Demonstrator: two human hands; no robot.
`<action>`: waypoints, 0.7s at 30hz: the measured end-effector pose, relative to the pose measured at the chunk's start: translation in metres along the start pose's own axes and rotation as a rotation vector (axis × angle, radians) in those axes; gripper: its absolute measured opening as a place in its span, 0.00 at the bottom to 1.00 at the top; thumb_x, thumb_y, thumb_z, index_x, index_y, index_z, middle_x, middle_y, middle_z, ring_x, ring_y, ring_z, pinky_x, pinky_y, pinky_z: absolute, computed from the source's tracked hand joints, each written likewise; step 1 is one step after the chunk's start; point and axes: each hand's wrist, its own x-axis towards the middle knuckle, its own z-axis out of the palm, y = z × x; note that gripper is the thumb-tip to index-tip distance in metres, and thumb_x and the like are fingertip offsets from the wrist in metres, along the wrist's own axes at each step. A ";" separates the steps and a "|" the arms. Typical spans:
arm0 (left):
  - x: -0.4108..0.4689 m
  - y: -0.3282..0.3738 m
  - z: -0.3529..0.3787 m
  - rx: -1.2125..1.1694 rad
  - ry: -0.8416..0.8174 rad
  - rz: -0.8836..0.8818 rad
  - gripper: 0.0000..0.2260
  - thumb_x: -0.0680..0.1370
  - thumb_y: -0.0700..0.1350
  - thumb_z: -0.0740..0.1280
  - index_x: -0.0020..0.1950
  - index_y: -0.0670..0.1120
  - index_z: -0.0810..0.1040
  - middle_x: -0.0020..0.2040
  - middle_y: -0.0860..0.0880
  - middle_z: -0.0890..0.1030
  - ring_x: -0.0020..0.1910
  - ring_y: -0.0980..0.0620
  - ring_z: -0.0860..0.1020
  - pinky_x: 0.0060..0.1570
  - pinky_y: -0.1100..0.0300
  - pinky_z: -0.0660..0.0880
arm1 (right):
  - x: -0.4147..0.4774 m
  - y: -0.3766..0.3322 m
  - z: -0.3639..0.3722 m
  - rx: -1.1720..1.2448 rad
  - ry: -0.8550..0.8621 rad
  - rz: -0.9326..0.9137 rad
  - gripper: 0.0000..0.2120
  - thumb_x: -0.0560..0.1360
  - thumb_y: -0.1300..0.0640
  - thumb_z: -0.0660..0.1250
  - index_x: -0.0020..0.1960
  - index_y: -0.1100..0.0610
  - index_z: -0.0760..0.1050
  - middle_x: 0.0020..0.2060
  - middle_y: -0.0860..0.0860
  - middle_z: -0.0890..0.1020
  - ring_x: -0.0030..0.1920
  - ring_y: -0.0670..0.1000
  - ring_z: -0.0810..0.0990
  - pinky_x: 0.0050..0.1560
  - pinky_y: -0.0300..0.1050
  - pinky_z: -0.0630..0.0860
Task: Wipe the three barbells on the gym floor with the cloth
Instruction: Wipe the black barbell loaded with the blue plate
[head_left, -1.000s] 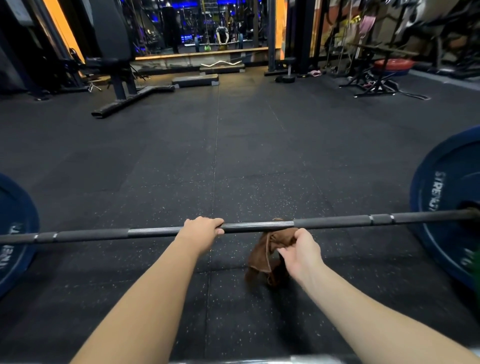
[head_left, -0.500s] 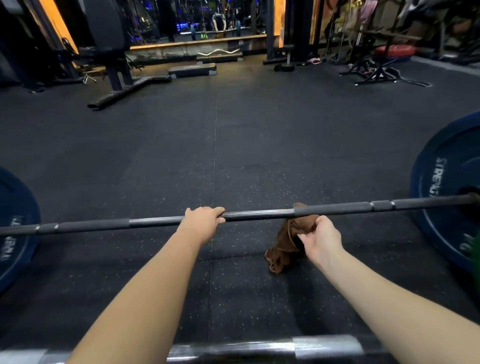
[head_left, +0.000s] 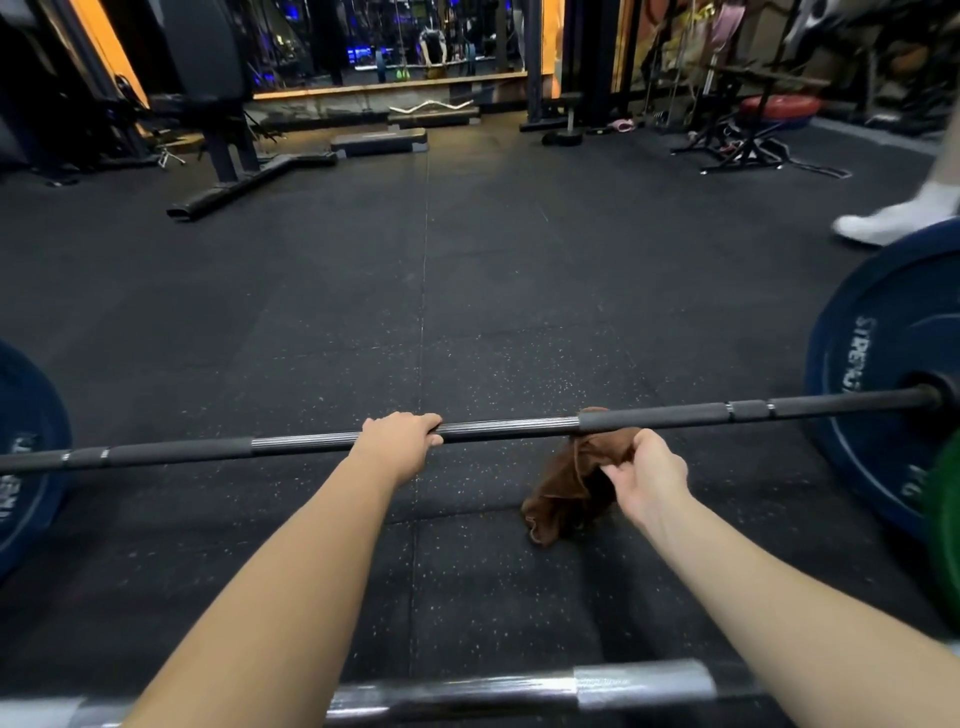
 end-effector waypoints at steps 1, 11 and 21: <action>0.000 0.000 0.002 0.000 0.000 -0.006 0.13 0.88 0.51 0.52 0.66 0.49 0.72 0.59 0.46 0.79 0.60 0.43 0.75 0.63 0.47 0.68 | 0.004 -0.004 -0.005 0.003 0.020 -0.007 0.12 0.75 0.73 0.57 0.54 0.69 0.76 0.50 0.64 0.84 0.49 0.61 0.85 0.58 0.58 0.80; 0.003 -0.002 0.007 -0.003 -0.001 -0.021 0.14 0.88 0.52 0.51 0.65 0.49 0.71 0.59 0.46 0.78 0.58 0.42 0.76 0.66 0.44 0.66 | -0.014 0.021 0.015 -0.013 -0.030 0.045 0.12 0.71 0.74 0.56 0.37 0.67 0.77 0.30 0.59 0.81 0.33 0.57 0.81 0.48 0.52 0.83; 0.000 0.000 0.008 -0.015 0.007 -0.031 0.13 0.88 0.52 0.52 0.66 0.49 0.71 0.60 0.46 0.77 0.59 0.41 0.76 0.70 0.41 0.64 | 0.001 0.012 0.012 0.030 0.020 0.021 0.14 0.69 0.73 0.59 0.52 0.70 0.76 0.47 0.64 0.85 0.48 0.62 0.86 0.53 0.57 0.82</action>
